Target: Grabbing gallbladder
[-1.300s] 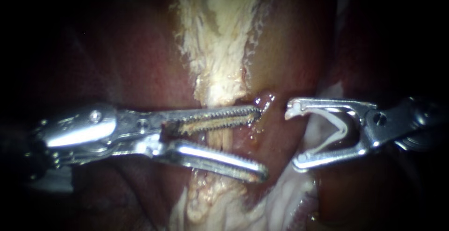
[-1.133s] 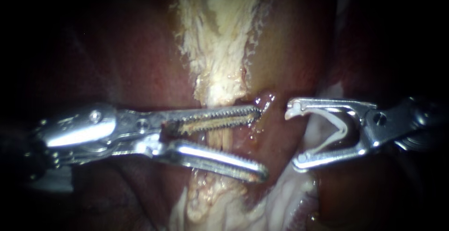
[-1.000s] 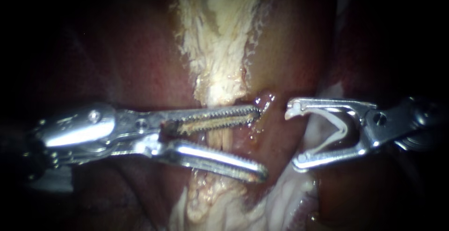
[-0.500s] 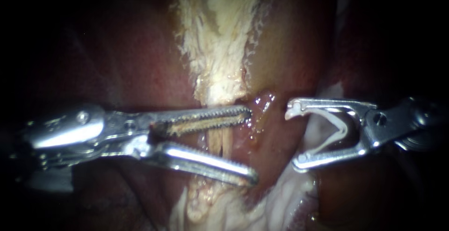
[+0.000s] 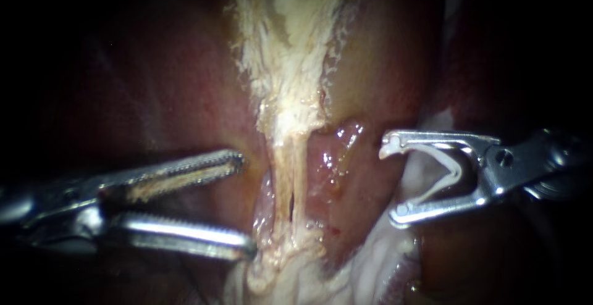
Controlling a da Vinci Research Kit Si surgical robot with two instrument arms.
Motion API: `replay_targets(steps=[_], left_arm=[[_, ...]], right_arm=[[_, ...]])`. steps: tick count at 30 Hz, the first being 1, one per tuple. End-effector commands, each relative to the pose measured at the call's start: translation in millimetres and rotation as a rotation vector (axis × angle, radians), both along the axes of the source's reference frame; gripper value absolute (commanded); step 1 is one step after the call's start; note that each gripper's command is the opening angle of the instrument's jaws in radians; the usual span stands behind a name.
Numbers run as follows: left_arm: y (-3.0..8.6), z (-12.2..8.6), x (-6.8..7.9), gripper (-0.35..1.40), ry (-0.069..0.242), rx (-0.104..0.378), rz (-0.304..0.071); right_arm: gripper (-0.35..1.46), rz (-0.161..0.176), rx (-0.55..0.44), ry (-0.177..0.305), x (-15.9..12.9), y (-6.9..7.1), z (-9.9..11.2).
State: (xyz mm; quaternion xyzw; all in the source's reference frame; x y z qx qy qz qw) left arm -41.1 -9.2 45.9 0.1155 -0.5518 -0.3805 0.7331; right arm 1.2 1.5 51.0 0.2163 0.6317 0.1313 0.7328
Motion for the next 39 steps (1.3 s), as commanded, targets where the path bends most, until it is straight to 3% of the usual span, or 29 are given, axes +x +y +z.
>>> replay_targets(steps=[1,6,13,22,32,39], left_arm=[[0.2,-0.2,0.0,0.56,0.011,0.002,-0.015],[1.3,-0.7,-0.7,0.49,0.046,0.001,-0.065],[2.9,0.9,-2.3,0.47,0.053,-0.004,-0.070],[4.8,3.6,-3.3,0.47,0.063,-0.014,-0.075],[5.5,4.9,-3.8,0.47,0.081,-0.011,-0.084],[6.1,5.7,-4.4,0.32,0.104,-0.007,-0.074]], right_arm=[[0.55,0.001,0.000,0.000,0.1,0.0,0.0],[0.55,0.000,0.000,0.000,0.1,0.0,0.0],[0.55,0.001,0.000,0.000,0.2,0.0,0.0],[0.55,0.001,0.000,0.000,0.2,0.0,0.0],[0.55,0.001,0.001,0.001,0.2,0.0,-0.1],[0.55,0.001,0.001,0.001,0.3,0.0,-0.1]])
